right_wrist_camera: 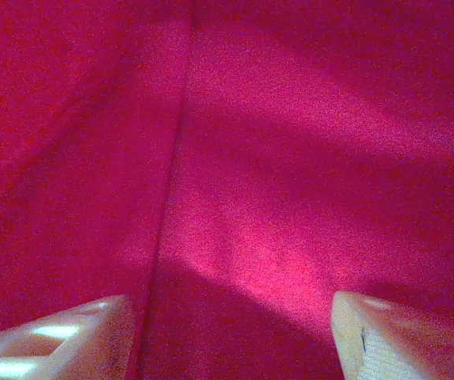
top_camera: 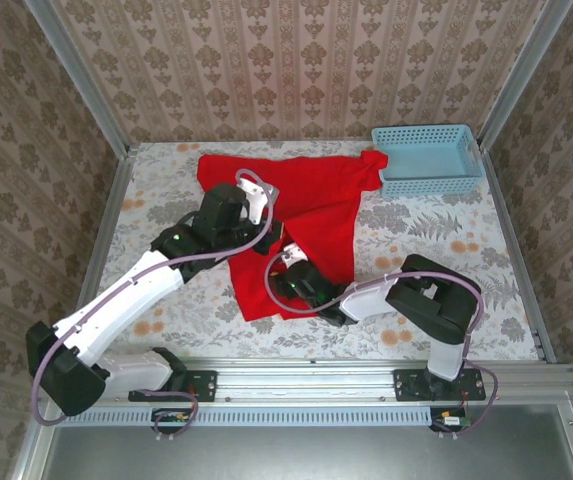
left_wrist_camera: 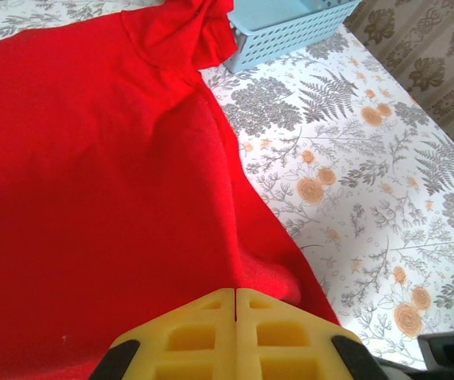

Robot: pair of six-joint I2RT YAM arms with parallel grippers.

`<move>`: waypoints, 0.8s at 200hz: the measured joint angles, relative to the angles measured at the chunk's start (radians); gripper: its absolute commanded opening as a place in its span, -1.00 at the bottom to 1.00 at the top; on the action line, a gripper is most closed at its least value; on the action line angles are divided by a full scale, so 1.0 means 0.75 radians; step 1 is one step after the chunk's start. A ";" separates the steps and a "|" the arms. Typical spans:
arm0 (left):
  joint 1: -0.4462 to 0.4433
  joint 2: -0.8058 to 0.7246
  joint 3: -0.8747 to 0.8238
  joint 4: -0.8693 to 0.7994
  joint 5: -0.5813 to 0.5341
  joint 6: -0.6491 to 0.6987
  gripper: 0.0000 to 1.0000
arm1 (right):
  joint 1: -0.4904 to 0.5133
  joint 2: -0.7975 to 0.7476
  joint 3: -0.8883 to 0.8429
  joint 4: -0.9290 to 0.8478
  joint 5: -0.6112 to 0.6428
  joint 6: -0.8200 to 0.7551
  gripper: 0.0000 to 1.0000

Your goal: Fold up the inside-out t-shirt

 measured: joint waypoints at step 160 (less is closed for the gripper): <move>-0.208 -0.074 0.206 -0.031 -0.044 0.020 -1.00 | -0.180 0.083 0.297 -0.242 0.174 0.162 0.47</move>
